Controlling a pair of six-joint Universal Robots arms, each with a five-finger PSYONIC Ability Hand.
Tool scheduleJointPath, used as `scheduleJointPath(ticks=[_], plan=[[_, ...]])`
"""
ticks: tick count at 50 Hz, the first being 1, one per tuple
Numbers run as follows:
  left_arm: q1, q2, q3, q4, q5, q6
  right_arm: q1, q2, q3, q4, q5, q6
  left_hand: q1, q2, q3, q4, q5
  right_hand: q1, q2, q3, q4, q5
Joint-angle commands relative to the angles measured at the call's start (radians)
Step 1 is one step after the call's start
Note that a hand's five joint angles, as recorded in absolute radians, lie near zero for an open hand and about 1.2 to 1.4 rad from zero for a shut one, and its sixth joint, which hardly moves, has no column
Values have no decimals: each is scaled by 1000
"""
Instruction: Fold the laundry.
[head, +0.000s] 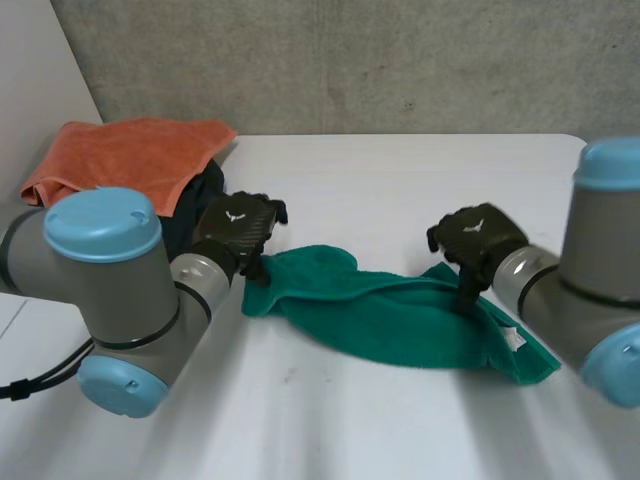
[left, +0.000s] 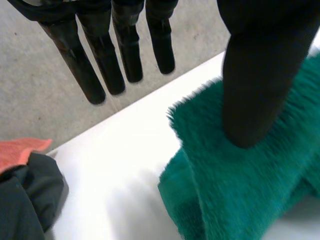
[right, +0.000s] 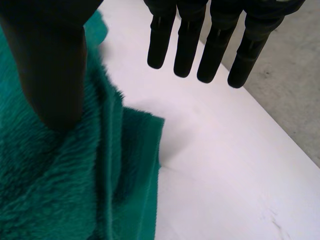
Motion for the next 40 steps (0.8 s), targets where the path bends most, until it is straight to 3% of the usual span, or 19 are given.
scheduleJointPath(ticks=[1, 8, 13, 22, 34, 37, 38, 40], plan=[[11, 104, -24, -10, -2, -1, -99, -81, -108, 205, -116, 86, -102, -143, -148, -141, -141, 0, 11, 8, 11, 36], [88, 224, -115, -52, 0, -4, -214, -87, -163, 371, -226, 81, -176, -217, -222, -215, -215, 24, 35, 32, 34, 59], [132, 279, -218, -66, 18, -7, -268, -76, -145, 408, -250, 80, -176, -217, -222, -215, -215, 67, 79, 75, 78, 103], [171, 335, -400, -64, 118, -15, -268, 45, -105, 348, -309, 87, -176, -217, -222, -215, -215, 156, 167, 164, 166, 191], [205, 345, -463, -56, 138, -39, -265, 186, -99, 233, -316, 98, -176, -217, -222, -215, -215, 208, 219, 216, 219, 244], [211, 342, -466, -50, 138, -39, -265, 215, -107, 184, -313, 99, -176, -217, -222, -215, -215, 501, 512, 509, 511, 536], [211, 341, -466, -49, 138, -39, -264, 217, -111, 160, -310, 99, -179, -219, -225, -217, -218, 879, 890, 887, 889, 914], [212, 333, -466, -38, 138, -41, -262, 212, -119, 146, -308, 101, -199, -240, -245, -238, -238, 883, 894, 891, 893, 918]])
